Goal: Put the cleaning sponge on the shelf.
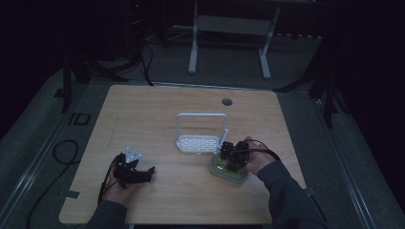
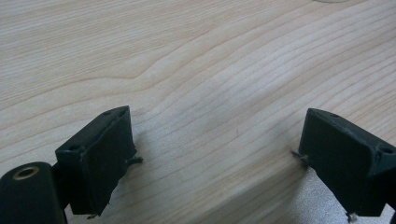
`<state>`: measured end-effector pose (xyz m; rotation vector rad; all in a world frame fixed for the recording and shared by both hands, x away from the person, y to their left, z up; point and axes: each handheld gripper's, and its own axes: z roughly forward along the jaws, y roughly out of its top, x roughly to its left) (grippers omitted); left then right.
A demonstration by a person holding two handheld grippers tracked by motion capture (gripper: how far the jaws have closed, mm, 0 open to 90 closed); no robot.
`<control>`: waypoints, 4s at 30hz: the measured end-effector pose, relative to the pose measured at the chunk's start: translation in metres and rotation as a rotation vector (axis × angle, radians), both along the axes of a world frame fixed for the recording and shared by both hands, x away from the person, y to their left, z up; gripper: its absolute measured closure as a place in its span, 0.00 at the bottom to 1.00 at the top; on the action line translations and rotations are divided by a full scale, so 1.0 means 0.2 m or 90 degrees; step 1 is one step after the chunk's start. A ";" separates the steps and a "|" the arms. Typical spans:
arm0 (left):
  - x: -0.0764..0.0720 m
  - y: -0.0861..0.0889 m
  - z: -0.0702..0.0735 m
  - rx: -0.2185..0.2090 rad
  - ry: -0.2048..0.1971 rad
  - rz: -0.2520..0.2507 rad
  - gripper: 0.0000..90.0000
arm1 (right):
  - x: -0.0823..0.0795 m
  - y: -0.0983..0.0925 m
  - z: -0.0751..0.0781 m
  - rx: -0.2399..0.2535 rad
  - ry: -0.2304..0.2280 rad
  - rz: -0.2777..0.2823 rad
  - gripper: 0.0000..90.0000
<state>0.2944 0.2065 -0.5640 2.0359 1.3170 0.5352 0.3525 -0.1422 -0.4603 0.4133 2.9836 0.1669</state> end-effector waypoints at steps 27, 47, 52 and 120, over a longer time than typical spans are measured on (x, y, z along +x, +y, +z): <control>0.00 0.00 0.00 0.001 0.000 0.000 0.11 | 0.03 0.09 0.03 0.020 -0.027 0.036 0.80; 0.00 0.00 0.00 0.001 0.000 0.000 0.11 | 0.06 0.16 0.06 0.017 -0.054 0.081 0.80; 0.00 0.00 0.00 0.001 0.000 0.000 0.11 | 0.07 0.17 0.06 0.018 -0.059 0.090 0.80; 0.00 0.00 0.00 0.000 -0.001 -0.004 0.11 | 0.10 0.34 0.15 0.000 -0.166 0.207 0.80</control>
